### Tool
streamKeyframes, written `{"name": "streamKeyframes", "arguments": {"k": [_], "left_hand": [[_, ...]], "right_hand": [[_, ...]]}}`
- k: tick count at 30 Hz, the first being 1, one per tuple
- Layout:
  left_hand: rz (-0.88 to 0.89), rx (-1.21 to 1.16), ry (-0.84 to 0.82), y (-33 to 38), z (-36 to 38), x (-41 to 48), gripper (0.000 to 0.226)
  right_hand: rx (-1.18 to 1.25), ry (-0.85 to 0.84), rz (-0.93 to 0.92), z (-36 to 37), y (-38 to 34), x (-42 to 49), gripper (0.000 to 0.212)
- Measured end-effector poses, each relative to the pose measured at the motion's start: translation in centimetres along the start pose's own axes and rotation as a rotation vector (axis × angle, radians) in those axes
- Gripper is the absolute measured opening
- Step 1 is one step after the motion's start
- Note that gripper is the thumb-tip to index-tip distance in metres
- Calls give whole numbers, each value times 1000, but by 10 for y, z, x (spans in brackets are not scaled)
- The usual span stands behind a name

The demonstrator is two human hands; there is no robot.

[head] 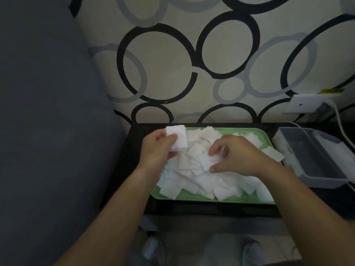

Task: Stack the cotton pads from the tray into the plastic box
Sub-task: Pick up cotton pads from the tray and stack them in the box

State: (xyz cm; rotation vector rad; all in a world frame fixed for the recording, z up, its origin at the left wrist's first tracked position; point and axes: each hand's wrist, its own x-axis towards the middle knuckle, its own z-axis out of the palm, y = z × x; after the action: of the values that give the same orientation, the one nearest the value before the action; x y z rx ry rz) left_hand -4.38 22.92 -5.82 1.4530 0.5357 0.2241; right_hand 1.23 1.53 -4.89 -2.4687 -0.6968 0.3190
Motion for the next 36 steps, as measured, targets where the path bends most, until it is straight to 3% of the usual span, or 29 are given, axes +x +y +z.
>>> {"name": "streamKeyframes", "arguments": {"k": [8,11,14,17,20,25,36], "left_hand": [[3,-17,-50,1,11,-5,15],[7,-15,-52,1,15,-5,12],[7,-2,-66,1,21,-9,12],[10,30,-98,-1,29,-12,15],[13,18,-130,-1,38,-17,10],[19,-45,-203,3,47,-25,16],[15,-48,-265,7,51,-30,20]], "right_hand": [[101,61,-37,3,9,1,11],[192,211,-35,-4,6,-2,10],[540,358,62,-13,1,-3,6],[915,321,96,-15,-7,-4,7],[1085,288,117,-13,-13,-4,8],[1055,265,142,-2,-16,-2,7],[762,450,53,8,-12,4,2]]}}
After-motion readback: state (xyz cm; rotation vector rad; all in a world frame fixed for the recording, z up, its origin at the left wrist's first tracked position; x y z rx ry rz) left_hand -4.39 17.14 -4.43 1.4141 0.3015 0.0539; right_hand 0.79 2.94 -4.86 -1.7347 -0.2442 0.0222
